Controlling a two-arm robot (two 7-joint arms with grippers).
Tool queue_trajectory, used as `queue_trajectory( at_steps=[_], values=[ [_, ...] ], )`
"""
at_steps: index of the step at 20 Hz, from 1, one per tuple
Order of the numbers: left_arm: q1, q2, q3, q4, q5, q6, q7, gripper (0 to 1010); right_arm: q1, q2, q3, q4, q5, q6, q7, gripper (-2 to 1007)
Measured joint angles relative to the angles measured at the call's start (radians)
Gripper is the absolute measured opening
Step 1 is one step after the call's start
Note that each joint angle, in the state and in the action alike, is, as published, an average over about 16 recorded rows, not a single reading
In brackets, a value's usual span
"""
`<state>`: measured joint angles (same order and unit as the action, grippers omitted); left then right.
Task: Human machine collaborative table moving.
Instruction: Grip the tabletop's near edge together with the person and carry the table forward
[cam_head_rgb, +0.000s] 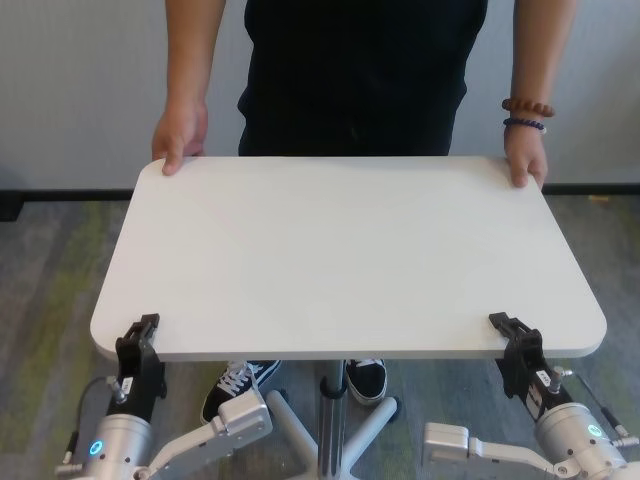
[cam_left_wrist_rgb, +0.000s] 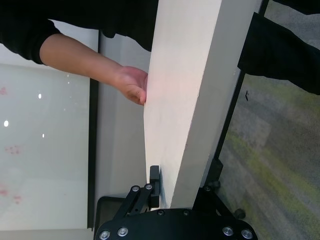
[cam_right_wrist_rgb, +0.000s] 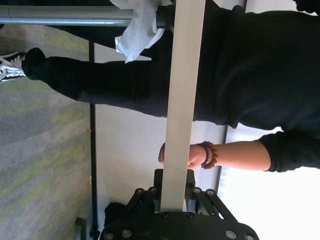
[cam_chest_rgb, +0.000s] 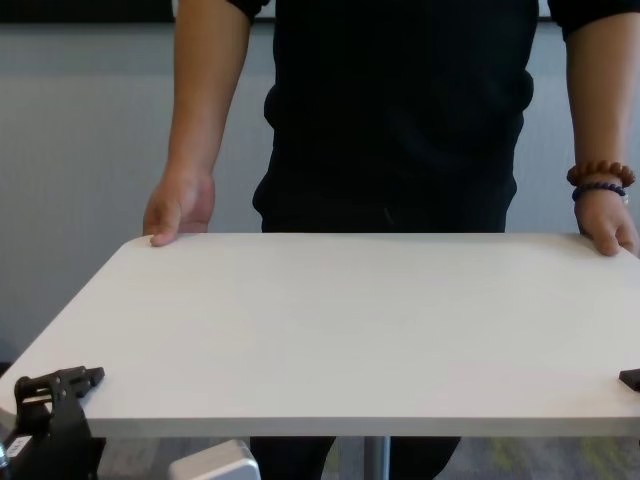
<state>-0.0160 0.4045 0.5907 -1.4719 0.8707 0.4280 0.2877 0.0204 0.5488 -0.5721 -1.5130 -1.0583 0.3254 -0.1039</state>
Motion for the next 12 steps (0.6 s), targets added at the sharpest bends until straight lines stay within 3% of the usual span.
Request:
queue_trajectory(
  at_steps=[12],
  values=[
    [-0.008, -0.006, -0.004, -0.007, 0.024, 0.009, -0.008, 255, 0.003, 0.003, 0.005, -0.008, -0.016, -0.009, 0.003, 213]
  ],
)
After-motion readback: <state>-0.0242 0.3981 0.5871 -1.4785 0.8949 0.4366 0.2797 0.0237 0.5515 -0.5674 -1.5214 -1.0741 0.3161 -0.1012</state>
